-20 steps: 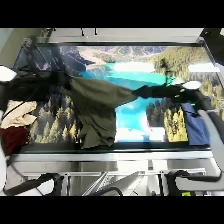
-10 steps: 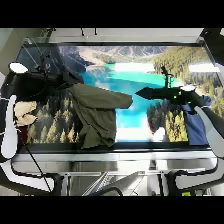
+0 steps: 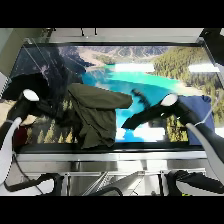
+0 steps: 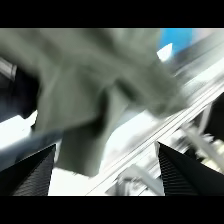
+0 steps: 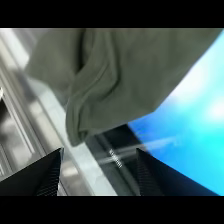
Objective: Fold the shirts.
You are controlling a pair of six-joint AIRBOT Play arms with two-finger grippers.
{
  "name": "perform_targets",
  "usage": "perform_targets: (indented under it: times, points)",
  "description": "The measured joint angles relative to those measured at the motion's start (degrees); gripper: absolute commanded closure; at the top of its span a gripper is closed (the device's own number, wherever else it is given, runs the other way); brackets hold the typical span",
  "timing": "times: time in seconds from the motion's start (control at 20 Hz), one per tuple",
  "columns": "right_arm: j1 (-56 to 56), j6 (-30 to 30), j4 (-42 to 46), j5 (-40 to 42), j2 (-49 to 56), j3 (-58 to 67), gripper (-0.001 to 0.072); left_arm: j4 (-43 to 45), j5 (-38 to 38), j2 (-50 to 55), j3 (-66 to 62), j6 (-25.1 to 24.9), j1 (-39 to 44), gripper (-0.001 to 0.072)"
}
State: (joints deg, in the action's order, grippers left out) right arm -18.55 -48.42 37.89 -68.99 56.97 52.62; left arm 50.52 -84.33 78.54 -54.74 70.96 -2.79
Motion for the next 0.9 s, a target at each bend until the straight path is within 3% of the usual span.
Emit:
perform_targets:
  times: [0.25, 0.5, 0.55, 0.65, 0.7, 0.75, 0.8, 0.9]
  points:
    - [-12.4, -0.2, 6.8, 8.3, 1.5, -2.6, 0.0189, 2.0, 9.5, -9.3, 15.5, 0.0, 4.3, 0.0019]
    - [-16.6, -0.2, 8.9, 11.6, 2.2, -3.1, 0.0192, 0.7, 18.5, -12.8, 21.1, 0.0, 11.4, 0.0021]
    - [-17.0, -0.2, 9.0, 12.7, 2.2, -3.1, 0.0237, 0.5, 19.6, -12.9, 21.4, 0.0, 12.5, 0.0060]
    - [-17.5, -0.2, 9.2, 16.1, 2.3, -3.2, 0.0465, 0.4, 21.7, -12.6, 21.8, 0.0, 14.0, 0.0341]
    - [-17.6, -0.3, 9.3, 17.8, 2.3, -3.2, 0.0534, 0.2, 22.4, -12.2, 21.9, 0.0, 14.5, 0.0459]
    - [-17.7, -1.0, 9.3, 19.4, 2.3, -3.2, 0.0696, -0.2, 22.9, -11.8, 22.0, 0.0, 14.8, 0.0627]
    - [-17.8, -1.4, 9.3, 20.8, 2.4, -3.2, 0.0689, -0.5, 23.4, -11.4, 22.1, 0.0, 15.1, 0.0693]
    - [-17.7, -2.2, 9.5, 23.1, 2.3, -3.1, 0.0689, -1.0, 23.8, -10.8, 22.2, 0.0, 15.3, 0.0693]
